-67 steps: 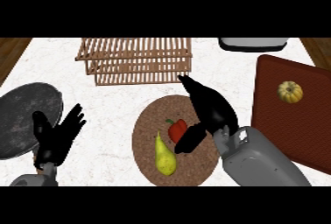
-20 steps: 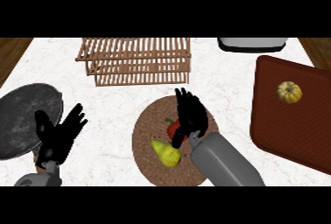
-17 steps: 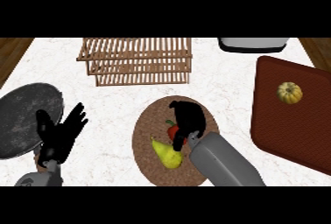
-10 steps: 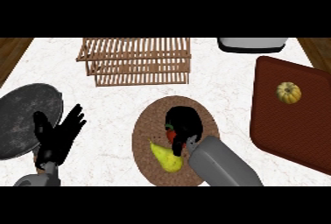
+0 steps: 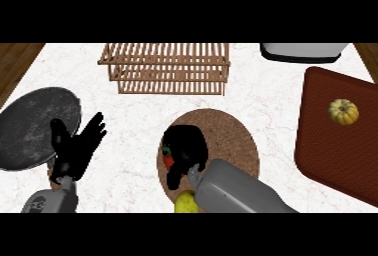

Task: Pick the bell pepper from the placemat and place it in the tiered shelf

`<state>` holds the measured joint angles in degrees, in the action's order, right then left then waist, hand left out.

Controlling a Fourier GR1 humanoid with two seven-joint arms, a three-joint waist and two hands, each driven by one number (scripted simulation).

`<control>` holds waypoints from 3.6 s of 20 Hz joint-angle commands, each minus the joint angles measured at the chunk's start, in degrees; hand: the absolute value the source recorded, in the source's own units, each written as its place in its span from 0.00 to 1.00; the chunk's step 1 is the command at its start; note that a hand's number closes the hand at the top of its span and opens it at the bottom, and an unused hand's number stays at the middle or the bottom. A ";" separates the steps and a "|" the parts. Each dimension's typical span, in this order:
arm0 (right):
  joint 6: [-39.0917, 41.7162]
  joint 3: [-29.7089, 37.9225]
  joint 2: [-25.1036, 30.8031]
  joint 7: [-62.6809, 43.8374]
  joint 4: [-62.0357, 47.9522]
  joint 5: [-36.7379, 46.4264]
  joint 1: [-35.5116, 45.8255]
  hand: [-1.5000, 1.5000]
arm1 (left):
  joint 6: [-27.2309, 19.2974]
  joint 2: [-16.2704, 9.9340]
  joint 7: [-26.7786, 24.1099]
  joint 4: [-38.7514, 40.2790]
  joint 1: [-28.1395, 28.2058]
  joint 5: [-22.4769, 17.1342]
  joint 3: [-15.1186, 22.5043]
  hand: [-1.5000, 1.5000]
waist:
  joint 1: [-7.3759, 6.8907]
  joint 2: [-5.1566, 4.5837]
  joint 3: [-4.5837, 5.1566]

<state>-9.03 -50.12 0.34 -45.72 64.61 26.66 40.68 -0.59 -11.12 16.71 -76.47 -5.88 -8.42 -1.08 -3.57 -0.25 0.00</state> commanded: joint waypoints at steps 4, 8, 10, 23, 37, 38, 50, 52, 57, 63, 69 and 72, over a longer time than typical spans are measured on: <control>-12.97 -5.21 -0.33 -12.73 5.79 -7.44 14.29 1.00 | 0.67 0.41 0.82 1.78 -1.98 0.62 1.06 0.50 | -2.41 -0.17 0.09; -18.83 -7.37 -0.33 -21.00 9.02 -3.84 22.72 1.00 | 0.16 0.43 -0.25 2.81 -1.15 1.32 0.83 0.50 | -1.16 0.44 0.17; -17.44 -4.82 -0.32 -24.86 8.78 -2.69 29.53 1.00 | 1.38 -0.74 1.61 2.79 -2.26 -0.03 -0.14 0.50 | -0.70 0.72 0.20; -9.30 10.99 -0.30 -34.89 0.50 -2.31 54.24 1.00 | -1.24 -0.13 0.04 2.10 -0.18 1.09 -1.28 0.50 | 2.19 0.76 0.16; -7.57 27.20 2.92 -17.44 -22.96 -2.54 62.96 1.00 | 1.96 -1.65 0.88 0.47 0.85 -1.81 -3.30 0.50 | 2.37 0.01 0.12; -6.19 28.15 3.54 -15.72 -23.09 -3.29 63.14 1.00 | -0.74 0.87 0.02 -1.02 2.81 0.61 -1.08 0.50 | 2.37 0.11 0.08; -5.63 30.58 1.33 1.39 -38.58 -1.53 60.60 1.00 | -0.38 0.97 1.87 -0.43 0.58 1.19 -0.69 0.50 | 1.92 -0.27 0.09; -6.85 31.63 1.27 1.58 -42.33 -0.74 62.78 1.00 | -1.05 1.25 2.31 -0.38 -0.97 1.50 -0.70 0.50 | 1.49 -0.47 0.13; -8.94 33.13 2.14 6.64 -47.47 0.23 61.91 1.00 | -0.42 1.32 0.81 -2.06 1.63 2.01 -0.10 0.50 | 0.41 -0.78 0.15; -11.87 34.46 0.71 10.92 -50.09 0.98 62.82 1.00 | 1.15 1.18 -0.11 1.41 -1.13 0.93 -1.17 0.50 | 0.62 -0.99 0.19; -11.73 36.32 0.95 16.45 -51.51 0.45 60.53 1.00 | 1.12 -0.31 2.99 -5.35 3.22 0.56 -1.37 0.50 | 0.24 -0.57 0.07; -11.48 37.87 0.47 15.49 -51.61 -0.15 63.21 1.00 | 0.48 0.56 1.24 0.50 -1.03 1.28 -2.01 0.50 | 1.16 -0.62 0.13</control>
<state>-20.88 -13.63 1.23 -30.88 13.35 26.94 102.65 0.04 -10.35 17.09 -77.93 -5.09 -7.02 -2.34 -2.98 -0.97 0.02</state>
